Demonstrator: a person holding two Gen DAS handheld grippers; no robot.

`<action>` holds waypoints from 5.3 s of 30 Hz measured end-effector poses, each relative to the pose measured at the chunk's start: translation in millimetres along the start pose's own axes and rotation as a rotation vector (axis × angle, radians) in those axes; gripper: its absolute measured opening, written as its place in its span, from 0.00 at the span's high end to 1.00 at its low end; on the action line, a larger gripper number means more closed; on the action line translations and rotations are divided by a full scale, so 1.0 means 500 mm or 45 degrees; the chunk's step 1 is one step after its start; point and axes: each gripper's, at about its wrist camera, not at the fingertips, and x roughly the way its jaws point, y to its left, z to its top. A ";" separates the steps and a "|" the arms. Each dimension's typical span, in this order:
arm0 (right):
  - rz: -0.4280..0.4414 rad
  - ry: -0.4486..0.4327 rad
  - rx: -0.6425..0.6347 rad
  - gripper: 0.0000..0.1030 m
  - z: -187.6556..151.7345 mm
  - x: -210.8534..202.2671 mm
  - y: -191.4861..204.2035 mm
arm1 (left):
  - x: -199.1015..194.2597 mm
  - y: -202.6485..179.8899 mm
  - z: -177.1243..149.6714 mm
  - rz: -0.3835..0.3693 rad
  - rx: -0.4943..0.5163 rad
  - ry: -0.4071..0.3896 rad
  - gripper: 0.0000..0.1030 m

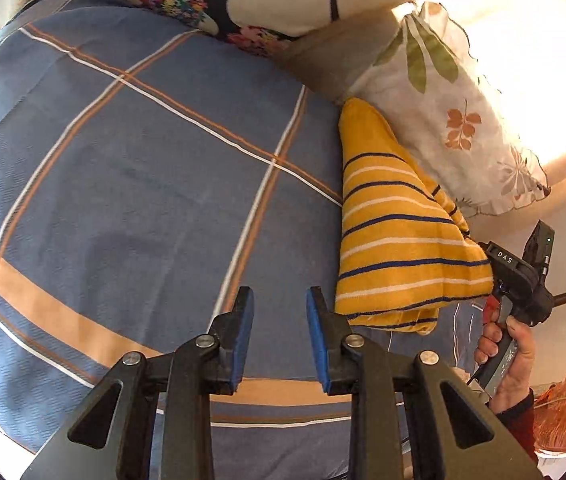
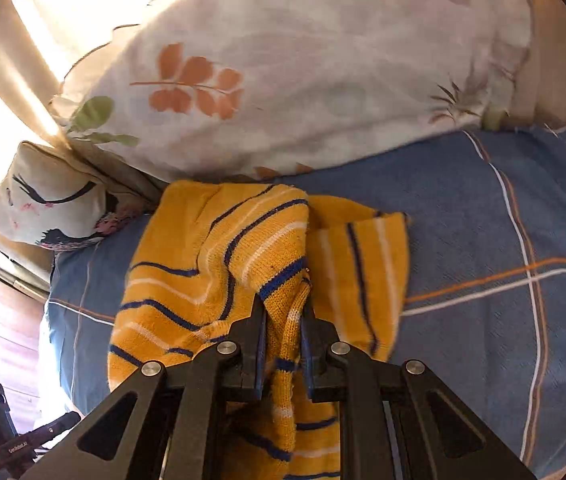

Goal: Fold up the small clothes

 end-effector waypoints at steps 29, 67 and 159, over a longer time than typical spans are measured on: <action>-0.186 0.128 -0.165 0.73 0.047 0.074 -0.061 | 0.228 -0.299 -0.032 0.216 0.565 0.140 0.55; 0.195 -0.005 -0.061 0.86 -0.087 -0.038 0.012 | 0.216 -0.273 0.048 0.255 0.430 0.083 0.53; 0.202 -0.084 0.332 0.73 -0.127 0.027 -0.072 | 0.189 -0.327 0.050 -0.144 0.687 0.188 0.50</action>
